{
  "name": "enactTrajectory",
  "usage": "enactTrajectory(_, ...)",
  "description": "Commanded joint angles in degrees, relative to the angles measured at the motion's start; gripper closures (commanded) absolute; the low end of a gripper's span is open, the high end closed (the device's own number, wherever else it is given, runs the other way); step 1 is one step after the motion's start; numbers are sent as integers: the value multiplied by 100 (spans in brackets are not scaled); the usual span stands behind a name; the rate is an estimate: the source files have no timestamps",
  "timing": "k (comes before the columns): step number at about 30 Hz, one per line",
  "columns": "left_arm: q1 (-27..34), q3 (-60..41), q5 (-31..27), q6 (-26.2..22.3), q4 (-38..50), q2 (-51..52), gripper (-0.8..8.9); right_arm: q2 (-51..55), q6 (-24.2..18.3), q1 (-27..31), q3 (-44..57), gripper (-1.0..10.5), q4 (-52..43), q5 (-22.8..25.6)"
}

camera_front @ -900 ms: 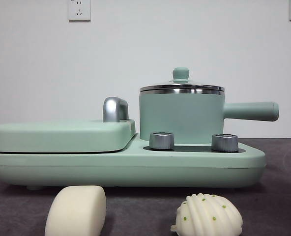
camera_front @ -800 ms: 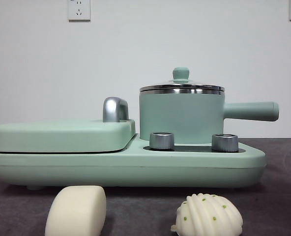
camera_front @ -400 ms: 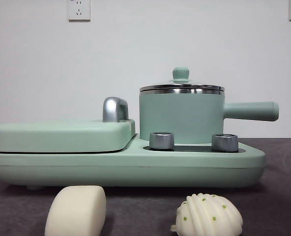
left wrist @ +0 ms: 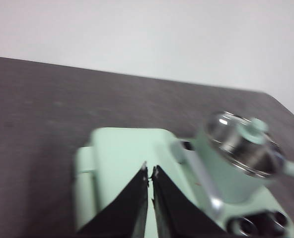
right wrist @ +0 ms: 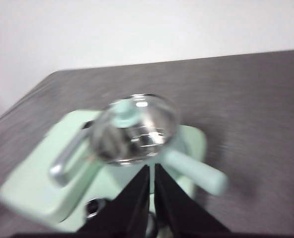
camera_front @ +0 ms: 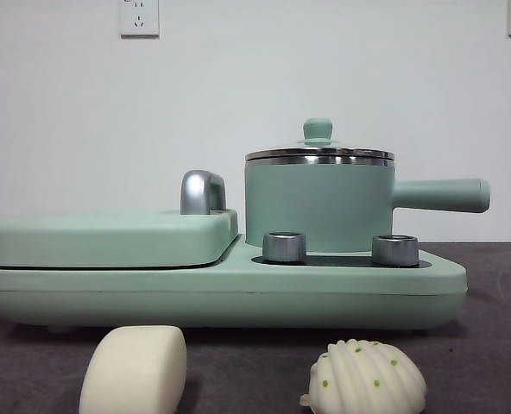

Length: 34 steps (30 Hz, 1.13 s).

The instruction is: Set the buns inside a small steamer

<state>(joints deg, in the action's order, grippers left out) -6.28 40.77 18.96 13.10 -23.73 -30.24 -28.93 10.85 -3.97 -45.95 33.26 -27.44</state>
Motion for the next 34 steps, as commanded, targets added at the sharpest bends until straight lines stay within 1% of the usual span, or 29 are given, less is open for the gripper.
enactTrajectory(1,-20,575,669,-420,-160,-614,797,-387,-647,2,-496,934,144,-579)
enactTrajectory(4,-24,1062,1399,-586,-343,-1176,797,-693,-820,2,-844,934,153,-992)
enactTrajectory(6,-24,1318,1836,-605,-407,-1467,797,-828,-833,2,-1005,934,153,-1139)
enactTrajectory(8,-28,1486,2151,-605,-372,-1672,794,-914,-833,2,-1097,934,149,-1158)
enactTrajectory(16,-28,1587,2179,-608,-330,-1928,769,-931,-826,2,-1110,919,153,-1156)
enactTrajectory(17,-28,1587,2179,-612,-328,-1939,740,-931,-826,2,-1110,870,155,-1156)
enactTrajectory(18,-28,1587,2179,-625,-328,-1952,681,-933,-826,2,-1110,789,155,-1156)
enactTrajectory(19,-28,1587,2179,-623,-328,-1956,598,-933,-824,2,-1110,663,155,-1156)
enactTrajectory(21,-28,1587,2179,-625,-326,-1965,415,-933,-807,2,-1110,453,155,-1154)
enactTrajectory(22,-28,1587,2179,-625,-321,-1965,335,-933,-802,2,-1110,373,155,-1154)
enactTrajectory(23,-28,1587,2179,-623,-321,-1963,285,-933,-804,2,-1110,341,155,-1154)
enactTrajectory(25,-28,1587,2179,-621,-326,-1963,252,-927,-804,2,-1110,331,153,-1158)
enactTrajectory(30,-28,1589,2179,-446,-326,-1963,259,-914,-741,2,-1110,331,153,-1161)
enactTrajectory(34,-68,1633,2175,-286,-332,-2050,260,-916,-496,2,-1110,331,155,-1161)
